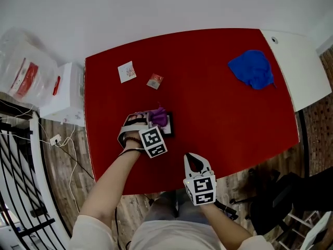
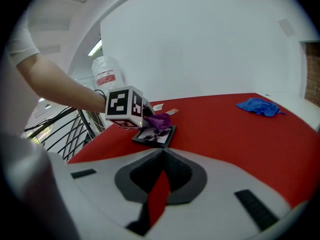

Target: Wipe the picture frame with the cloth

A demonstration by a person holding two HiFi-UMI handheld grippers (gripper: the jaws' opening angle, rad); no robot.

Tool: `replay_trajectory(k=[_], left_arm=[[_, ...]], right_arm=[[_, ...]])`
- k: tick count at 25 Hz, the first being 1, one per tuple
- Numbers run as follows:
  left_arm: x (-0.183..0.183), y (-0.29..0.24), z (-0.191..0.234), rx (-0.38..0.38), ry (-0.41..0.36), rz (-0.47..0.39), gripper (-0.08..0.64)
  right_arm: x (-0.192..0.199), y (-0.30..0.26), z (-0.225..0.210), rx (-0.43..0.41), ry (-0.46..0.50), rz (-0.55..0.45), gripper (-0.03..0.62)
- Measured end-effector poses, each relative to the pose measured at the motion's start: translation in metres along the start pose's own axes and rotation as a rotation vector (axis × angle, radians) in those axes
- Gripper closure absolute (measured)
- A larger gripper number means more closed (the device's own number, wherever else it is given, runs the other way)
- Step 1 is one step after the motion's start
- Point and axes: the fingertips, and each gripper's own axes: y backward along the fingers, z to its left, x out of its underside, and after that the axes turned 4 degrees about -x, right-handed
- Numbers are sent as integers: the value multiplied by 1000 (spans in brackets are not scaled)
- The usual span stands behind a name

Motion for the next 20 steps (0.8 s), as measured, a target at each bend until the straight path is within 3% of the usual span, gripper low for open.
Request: replay_trajectory(k=[5, 14, 20], left_arm=[[-1, 5, -16, 11, -17, 1, 499], [-6, 44, -72, 104, -58, -28, 499], [-6, 57, -80, 98, -73, -44, 499]], right_arm=[[4, 0, -13, 16, -9, 5, 588], [4, -5, -7, -3, 8, 10, 588], [6, -7, -1, -16, 5, 15, 589]])
